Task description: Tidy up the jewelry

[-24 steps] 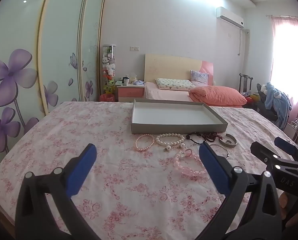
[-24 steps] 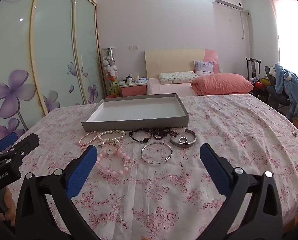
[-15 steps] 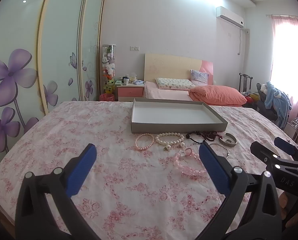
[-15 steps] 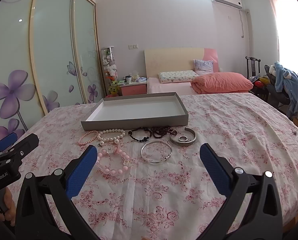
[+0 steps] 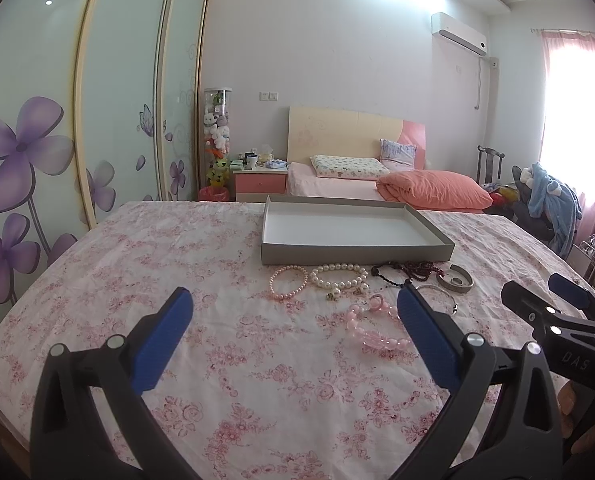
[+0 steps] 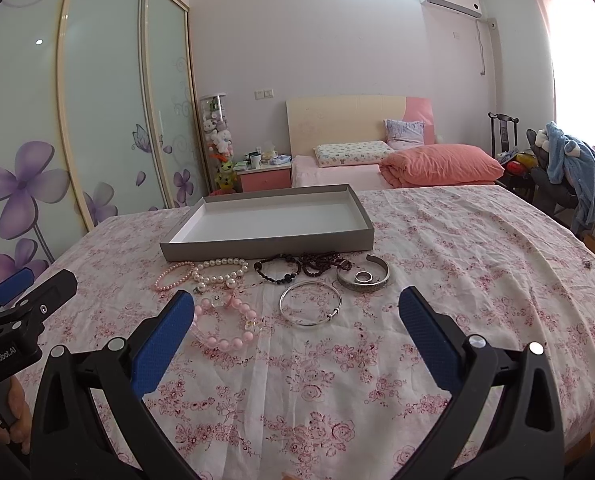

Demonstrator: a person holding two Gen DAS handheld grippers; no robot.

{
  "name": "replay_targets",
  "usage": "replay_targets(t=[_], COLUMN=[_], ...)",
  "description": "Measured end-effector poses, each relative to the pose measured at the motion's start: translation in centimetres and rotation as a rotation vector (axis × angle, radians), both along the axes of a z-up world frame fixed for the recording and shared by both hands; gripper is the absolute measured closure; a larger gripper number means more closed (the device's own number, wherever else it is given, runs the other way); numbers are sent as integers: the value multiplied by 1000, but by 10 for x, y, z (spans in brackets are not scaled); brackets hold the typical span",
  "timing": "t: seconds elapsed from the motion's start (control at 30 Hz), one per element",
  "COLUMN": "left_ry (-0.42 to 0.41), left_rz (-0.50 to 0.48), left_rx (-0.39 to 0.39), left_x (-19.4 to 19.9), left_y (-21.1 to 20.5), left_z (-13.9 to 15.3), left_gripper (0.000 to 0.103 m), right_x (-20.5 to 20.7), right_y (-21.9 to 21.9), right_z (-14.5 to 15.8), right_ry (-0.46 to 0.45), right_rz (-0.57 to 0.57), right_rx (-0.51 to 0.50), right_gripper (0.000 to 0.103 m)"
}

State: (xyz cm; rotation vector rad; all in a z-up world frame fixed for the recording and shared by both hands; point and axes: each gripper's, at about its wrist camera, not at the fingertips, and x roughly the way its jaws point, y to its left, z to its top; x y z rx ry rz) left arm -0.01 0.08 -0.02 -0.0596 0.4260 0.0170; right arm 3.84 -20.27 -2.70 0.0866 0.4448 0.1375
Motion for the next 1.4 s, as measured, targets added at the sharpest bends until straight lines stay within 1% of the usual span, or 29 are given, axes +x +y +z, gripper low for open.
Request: replay_targets(t=[1.4], left_ry=[3], left_rz=[2], left_rx=[3], left_x=[1], left_y=[0], left_z=[-1], left_gripper=[4], right_x=[3], right_y=[1], right_z=[2], right_ry=[-4], right_rz=[5], right_rx=[-1], right_gripper=[2])
